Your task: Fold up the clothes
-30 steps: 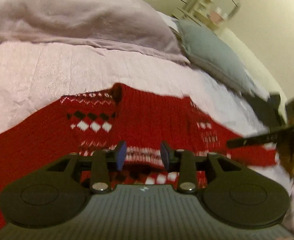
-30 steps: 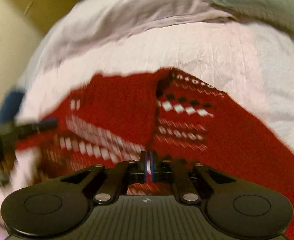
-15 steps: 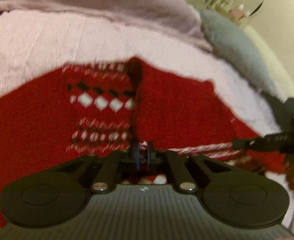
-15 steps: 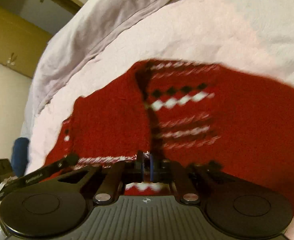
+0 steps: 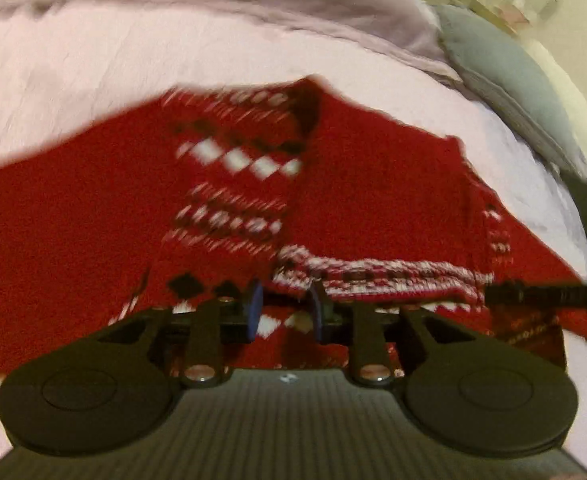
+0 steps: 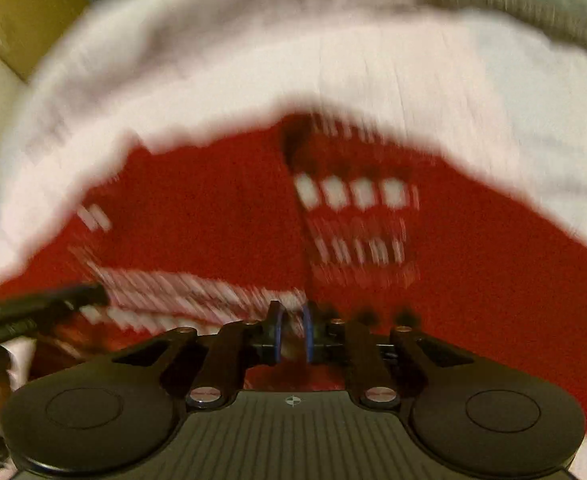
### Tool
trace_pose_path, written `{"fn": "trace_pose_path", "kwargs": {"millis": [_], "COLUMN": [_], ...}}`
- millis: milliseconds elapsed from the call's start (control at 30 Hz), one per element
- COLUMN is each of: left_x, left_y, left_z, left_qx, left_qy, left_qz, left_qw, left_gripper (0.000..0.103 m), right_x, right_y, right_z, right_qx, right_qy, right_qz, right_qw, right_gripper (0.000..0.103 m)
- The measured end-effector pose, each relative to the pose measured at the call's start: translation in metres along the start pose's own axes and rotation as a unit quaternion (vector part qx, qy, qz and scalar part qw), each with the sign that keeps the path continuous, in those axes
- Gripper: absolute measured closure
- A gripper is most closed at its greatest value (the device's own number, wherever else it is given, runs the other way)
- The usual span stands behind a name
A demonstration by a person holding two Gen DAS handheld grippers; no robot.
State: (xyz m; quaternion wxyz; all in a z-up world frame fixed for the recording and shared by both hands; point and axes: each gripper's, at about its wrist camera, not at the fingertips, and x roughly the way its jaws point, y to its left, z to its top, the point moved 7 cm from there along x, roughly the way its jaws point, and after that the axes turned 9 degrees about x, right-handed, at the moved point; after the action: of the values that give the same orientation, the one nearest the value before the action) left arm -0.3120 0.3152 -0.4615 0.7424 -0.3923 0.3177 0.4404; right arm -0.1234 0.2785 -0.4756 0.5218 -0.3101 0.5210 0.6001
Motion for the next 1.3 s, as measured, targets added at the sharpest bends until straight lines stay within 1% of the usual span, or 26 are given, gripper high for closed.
{"fn": "trace_pose_path", "kwargs": {"millis": [33, 100, 133, 167, 200, 233, 300, 333, 367, 433, 500, 533, 633, 700, 800, 833, 867, 900, 967, 1000, 1033, 1067, 1133, 1200, 1233, 1300], "left_x": [-0.011, -0.036, -0.052, -0.068, -0.086, -0.104, -0.141, -0.16, -0.179, -0.217, -0.243, -0.252, -0.26, -0.257, -0.253, -0.255, -0.257, -0.261, -0.269, -0.275, -0.282, -0.286, -0.29, -0.283, -0.276, -0.261], "left_y": [0.006, 0.021, 0.035, 0.051, 0.07, 0.094, 0.148, 0.174, 0.201, 0.251, 0.287, 0.301, 0.327, 0.341, 0.351, 0.353, 0.353, 0.351, 0.346, 0.338, 0.327, 0.313, 0.278, 0.235, 0.207, 0.148], "left_z": [0.0, -0.002, -0.008, -0.014, -0.022, -0.032, -0.056, -0.068, -0.08, -0.103, -0.119, -0.124, -0.134, -0.143, -0.15, -0.15, -0.15, -0.15, -0.15, -0.143, -0.133, -0.12, -0.089, -0.052, -0.034, 0.003], "left_qx": [-0.027, -0.08, -0.104, -0.129, -0.159, -0.194, -0.266, -0.298, -0.328, -0.378, -0.409, -0.419, -0.452, -0.478, -0.502, -0.506, -0.507, -0.502, -0.489, -0.468, -0.44, -0.406, -0.34, -0.275, -0.238, -0.163], "left_qy": [-0.016, -0.046, -0.06, -0.074, -0.089, -0.103, -0.124, -0.138, -0.152, -0.185, -0.2, -0.209, -0.226, -0.229, -0.252, -0.262, -0.27, -0.275, -0.287, -0.296, -0.303, -0.308, -0.316, -0.322, -0.327, -0.334], "left_qz": [-0.01, -0.024, -0.014, -0.002, 0.009, 0.021, 0.062, 0.089, 0.117, 0.176, 0.224, 0.237, 0.249, 0.24, 0.226, 0.223, 0.221, 0.222, 0.226, 0.234, 0.242, 0.247, 0.238, 0.209, 0.188, 0.14], "left_qw": [0.9995, 0.9954, 0.9927, 0.9889, 0.9833, 0.9754, 0.9539, 0.9403, 0.9248, 0.8901, 0.8615, 0.851, 0.8262, 0.8131, 0.7959, 0.791, 0.788, 0.7891, 0.7925, 0.7991, 0.81, 0.8241, 0.8534, 0.8815, 0.8952, 0.9176], "left_gripper": [0.081, 0.069, 0.058, 0.055, 0.055, 0.054, 0.053, 0.053, 0.052, 0.052, 0.052, 0.052, 0.052, 0.053, 0.055, 0.061, 0.085, 0.099, 0.1, 0.1, 0.1, 0.1, 0.1, 0.1, 0.1, 0.1], "right_x": [-0.003, -0.015, -0.022, -0.026, -0.029, -0.032, -0.037, -0.039, -0.04, -0.041, -0.042, -0.039, -0.028, -0.022, -0.018, -0.018, -0.018, -0.019, -0.021, -0.024, -0.027, -0.03, -0.036, -0.044, -0.048, -0.059], "right_y": [0.0, -0.002, -0.003, -0.004, -0.004, -0.004, -0.002, 0.0, 0.002, 0.01, 0.018, 0.024, 0.04, 0.051, 0.063, 0.066, 0.067, 0.067, 0.067, 0.064, 0.061, 0.057, 0.051, 0.04, 0.034, 0.021], "right_z": [-0.001, -0.002, -0.003, -0.005, -0.007, -0.01, -0.017, -0.021, -0.024, -0.034, -0.045, -0.048, -0.055, -0.059, -0.064, -0.065, -0.066, -0.067, -0.069, -0.069, -0.07, -0.07, -0.071, -0.071, -0.071, -0.071], "right_qx": [0.014, 0.04, 0.053, 0.06, 0.06, 0.06, 0.054, 0.048, 0.042, 0.032, 0.023, 0.019, -0.001, -0.018, -0.037, -0.041, -0.042, -0.042, -0.039, -0.034, -0.029, -0.024, -0.013, 0.002, 0.01, 0.029], "right_qy": [-0.006, -0.019, -0.026, -0.023, -0.017, -0.011, -0.001, 0.001, 0.004, 0.009, 0.015, 0.017, 0.024, 0.027, 0.026, 0.025, 0.025, 0.025, 0.025, 0.024, 0.023, 0.022, 0.02, 0.015, 0.012, 0.004], "right_qz": [0.006, 0.022, 0.03, 0.028, 0.022, 0.016, 0.004, -0.002, -0.009, -0.017, -0.024, -0.026, -0.035, -0.04, -0.046, -0.048, -0.048, -0.047, -0.046, -0.046, -0.046, -0.046, -0.047, -0.045, -0.044, -0.039], "right_qw": [1.0, 0.999, 0.998, 0.998, 0.998, 0.998, 0.999, 0.999, 0.999, 0.999, 0.999, 0.999, 0.999, 0.999, 0.998, 0.998, 0.998, 0.998, 0.998, 0.998, 0.998, 0.998, 0.999, 0.999, 0.999, 0.999], "right_gripper": [0.093, 0.092, 0.092, 0.091, 0.09, 0.09, 0.089, 0.088, 0.088, 0.086, 0.085, 0.085, 0.082, 0.079, 0.076, 0.076, 0.075, 0.075, 0.075, 0.075, 0.075, 0.075, 0.075, 0.075, 0.075, 0.075]}}
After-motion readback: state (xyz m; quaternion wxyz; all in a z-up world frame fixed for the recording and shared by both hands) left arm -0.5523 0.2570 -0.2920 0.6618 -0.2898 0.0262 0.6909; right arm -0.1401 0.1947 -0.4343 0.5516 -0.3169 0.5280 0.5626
